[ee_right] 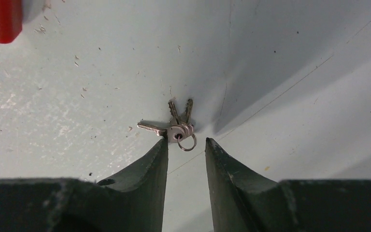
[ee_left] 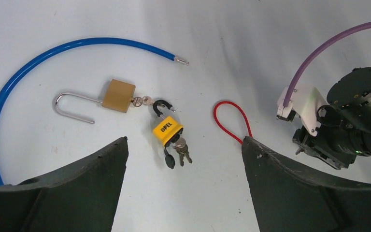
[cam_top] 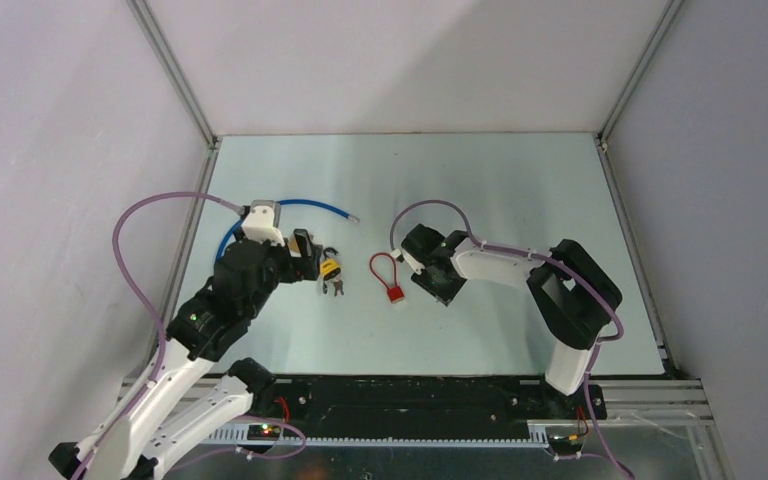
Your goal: Unlock with the key
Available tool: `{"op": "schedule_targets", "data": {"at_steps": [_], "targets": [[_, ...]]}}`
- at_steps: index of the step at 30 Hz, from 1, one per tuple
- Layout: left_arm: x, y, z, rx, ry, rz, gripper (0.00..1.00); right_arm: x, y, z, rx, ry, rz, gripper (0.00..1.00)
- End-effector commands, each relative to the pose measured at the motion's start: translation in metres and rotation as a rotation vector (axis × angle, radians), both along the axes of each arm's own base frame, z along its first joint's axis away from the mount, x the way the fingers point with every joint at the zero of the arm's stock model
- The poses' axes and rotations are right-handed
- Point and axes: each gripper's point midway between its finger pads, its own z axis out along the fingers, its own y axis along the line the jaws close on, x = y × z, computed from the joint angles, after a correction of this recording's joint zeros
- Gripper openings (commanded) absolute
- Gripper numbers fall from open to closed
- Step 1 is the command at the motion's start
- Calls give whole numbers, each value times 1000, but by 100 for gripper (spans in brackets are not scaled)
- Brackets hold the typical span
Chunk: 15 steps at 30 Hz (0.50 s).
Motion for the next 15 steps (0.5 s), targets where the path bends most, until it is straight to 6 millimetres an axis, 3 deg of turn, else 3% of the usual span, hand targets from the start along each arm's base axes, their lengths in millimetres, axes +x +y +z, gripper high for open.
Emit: {"op": "schedule_targets", "data": {"at_steps": [1, 8, 15], "targets": [[4, 8, 2, 23, -20, 32, 90, 10, 13, -8, 49, 10, 20, 38], [5, 12, 1, 10, -15, 48, 90, 37, 23, -4, 199, -5, -166, 37], [7, 14, 1, 0, -9, 57, 90, 58, -2, -6, 221, -8, -466, 21]]}}
